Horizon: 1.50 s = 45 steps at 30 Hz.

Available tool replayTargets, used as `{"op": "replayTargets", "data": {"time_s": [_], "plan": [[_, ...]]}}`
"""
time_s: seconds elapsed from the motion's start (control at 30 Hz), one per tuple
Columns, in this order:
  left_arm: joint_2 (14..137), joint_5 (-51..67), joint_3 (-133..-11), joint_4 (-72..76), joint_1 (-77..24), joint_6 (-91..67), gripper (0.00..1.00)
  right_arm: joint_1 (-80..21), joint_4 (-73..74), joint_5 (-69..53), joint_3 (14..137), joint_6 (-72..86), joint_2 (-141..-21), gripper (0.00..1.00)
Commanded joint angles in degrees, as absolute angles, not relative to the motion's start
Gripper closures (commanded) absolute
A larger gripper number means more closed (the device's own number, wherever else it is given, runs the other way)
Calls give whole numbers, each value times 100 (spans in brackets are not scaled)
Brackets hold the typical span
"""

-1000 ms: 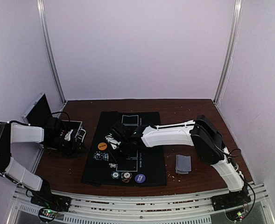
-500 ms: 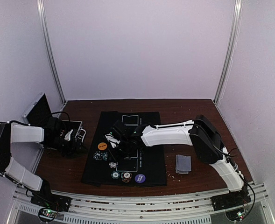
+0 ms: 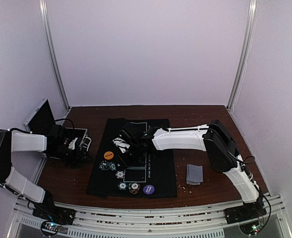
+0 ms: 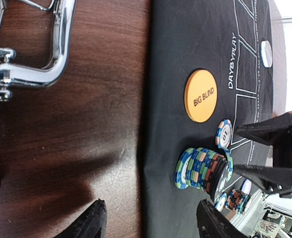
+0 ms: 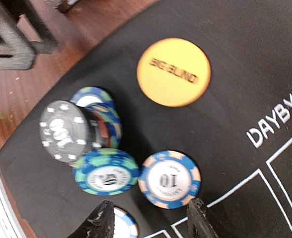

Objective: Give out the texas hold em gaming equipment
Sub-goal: Adjust the poker chips pile in the big blind area.

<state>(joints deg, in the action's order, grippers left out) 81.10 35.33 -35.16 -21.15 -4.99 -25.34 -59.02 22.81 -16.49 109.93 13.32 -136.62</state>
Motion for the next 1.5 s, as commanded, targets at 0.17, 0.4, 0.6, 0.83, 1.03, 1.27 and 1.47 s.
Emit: {"op": "replayTargets", "data": {"time_s": [0.17, 0.4, 0.6, 0.83, 1.03, 1.27, 1.47], "plan": [[8116, 3534, -3594, -2101, -536, -2435, 35, -6175, 2298, -1751, 11050, 529, -13490, 33], [8069, 3573, -3630, -2108, -536, -2435, 35, -6145, 2298, -1923, 11397, -477, -13807, 26], [8051, 3582, -3614, -2133, -535, -2439, 35, -6084, 2207, -2067, 11301, -1351, -13844, 23], [8082, 3582, -3630, -2122, -540, -2428, 35, -6006, 2204, -2416, 11520, -1993, -14098, 23], [8110, 3577, -3637, -2122, -536, -2418, 35, -5977, 2224, -2445, 11780, -2083, -14360, 26], [8152, 3572, -3652, -2118, -533, -2392, 35, -5925, 2065, -2409, 11810, -2063, -14453, 35], [8182, 3560, -3656, -2122, -536, -2365, 35, -5927, 2153, -2452, 11834, -2090, -14420, 59]]}}
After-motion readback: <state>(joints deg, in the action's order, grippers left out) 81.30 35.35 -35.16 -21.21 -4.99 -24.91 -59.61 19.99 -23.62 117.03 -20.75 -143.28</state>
